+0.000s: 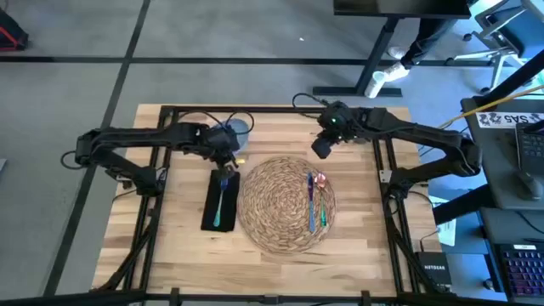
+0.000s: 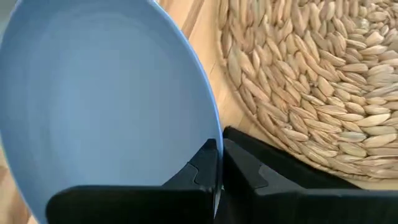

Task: Set table place
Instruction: Put the blue plate on top of the brown placemat

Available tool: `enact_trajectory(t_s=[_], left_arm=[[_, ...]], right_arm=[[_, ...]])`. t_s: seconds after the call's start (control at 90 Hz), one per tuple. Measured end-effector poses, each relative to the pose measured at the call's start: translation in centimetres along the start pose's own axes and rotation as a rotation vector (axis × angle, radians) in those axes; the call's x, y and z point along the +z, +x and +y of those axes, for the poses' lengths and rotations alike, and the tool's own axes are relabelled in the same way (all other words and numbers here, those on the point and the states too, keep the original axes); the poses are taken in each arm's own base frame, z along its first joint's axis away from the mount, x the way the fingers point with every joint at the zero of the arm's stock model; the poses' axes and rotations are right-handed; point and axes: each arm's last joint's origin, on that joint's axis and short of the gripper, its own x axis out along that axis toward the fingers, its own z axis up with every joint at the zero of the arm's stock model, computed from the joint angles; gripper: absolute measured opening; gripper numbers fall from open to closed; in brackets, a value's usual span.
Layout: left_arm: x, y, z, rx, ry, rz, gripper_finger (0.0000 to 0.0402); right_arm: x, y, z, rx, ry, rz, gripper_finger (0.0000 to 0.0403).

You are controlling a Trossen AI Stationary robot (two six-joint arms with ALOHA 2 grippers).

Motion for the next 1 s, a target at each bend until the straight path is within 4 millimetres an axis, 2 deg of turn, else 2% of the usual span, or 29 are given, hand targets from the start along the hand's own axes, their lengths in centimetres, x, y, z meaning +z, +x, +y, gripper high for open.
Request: enact_trajectory(t_s=[0.178, 0.4, 0.622, 0.811, 1.0], left_arm=[[1.0, 1.0, -1.4, -0.014, 0.040, 0.023, 0.0000], [2.1, 3.0, -2.9, -0.019, 0.093, 0.075, 0.0000], [3.9, 4.3, -4.5, -0.051, 0.095, 0.062, 0.0000], [5.4, 4.6, -6.0, -0.070, 0.089, 0.025, 0.0000], [6.0, 5.2, -7.0, -0.077, 0.041, 0.029, 0.0000]], right_arm=[[-1.9, 1.9, -0.3, 0.006, 0.042, 0.048, 0.0000], [-3.9, 2.9, -0.6, 0.068, 0.125, -0.042, 0.0000], [-5.5, 2.0, -1.2, 0.074, 0.159, -0.074, 0.0000], [-5.7, 0.9, -1.4, 0.073, 0.162, -0.124, 0.0000], [-5.7, 0.5, -1.4, 0.078, 0.164, -0.139, 0.0000]])
